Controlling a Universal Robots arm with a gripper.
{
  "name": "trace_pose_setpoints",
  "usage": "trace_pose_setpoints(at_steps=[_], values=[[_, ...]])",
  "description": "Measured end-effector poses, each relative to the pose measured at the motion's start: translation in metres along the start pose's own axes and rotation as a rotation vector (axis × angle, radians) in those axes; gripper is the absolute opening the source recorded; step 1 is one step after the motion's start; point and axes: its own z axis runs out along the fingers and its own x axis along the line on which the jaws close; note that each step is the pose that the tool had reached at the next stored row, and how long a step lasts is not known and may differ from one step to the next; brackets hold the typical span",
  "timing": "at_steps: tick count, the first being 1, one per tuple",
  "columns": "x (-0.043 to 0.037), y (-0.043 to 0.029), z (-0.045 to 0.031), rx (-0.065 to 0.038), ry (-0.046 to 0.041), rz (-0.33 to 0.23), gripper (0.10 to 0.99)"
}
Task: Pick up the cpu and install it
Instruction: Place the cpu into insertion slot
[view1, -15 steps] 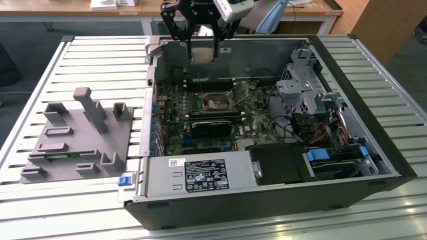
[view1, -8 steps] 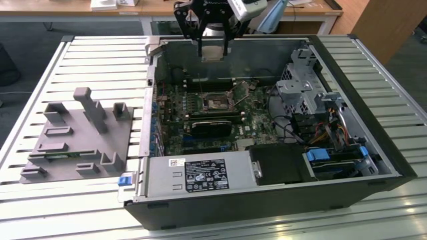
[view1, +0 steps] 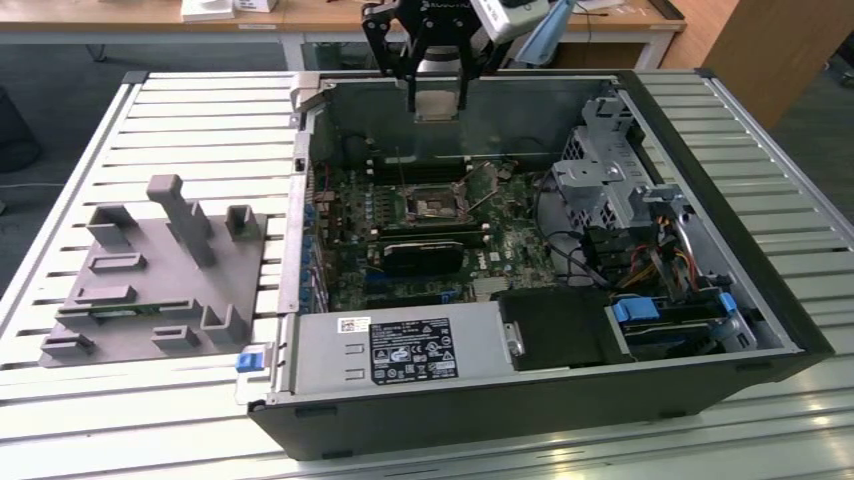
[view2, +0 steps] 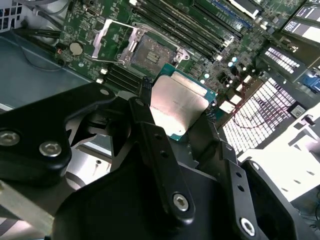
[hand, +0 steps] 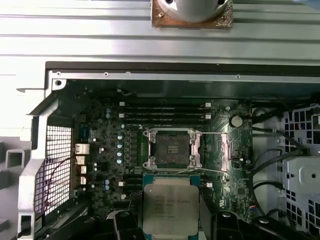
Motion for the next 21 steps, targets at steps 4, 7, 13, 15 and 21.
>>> trace_pose_setpoints(at_steps=[4, 7, 13, 15, 21], values=[[-0.0003, 0.0000, 0.0003, 0.000, -0.0014, 0.015, 0.537], [-0.0003, 0.0000, 0.0009, 0.001, -0.0056, 0.068, 0.537], [-0.0002, -0.0001, 0.0037, 0.002, -0.0138, 0.167, 0.537], [-0.0002, -0.0001, 0.0047, 0.002, -0.0163, 0.197, 0.537], [-0.0002, -0.0002, 0.0065, 0.003, -0.0235, 0.285, 0.537]])
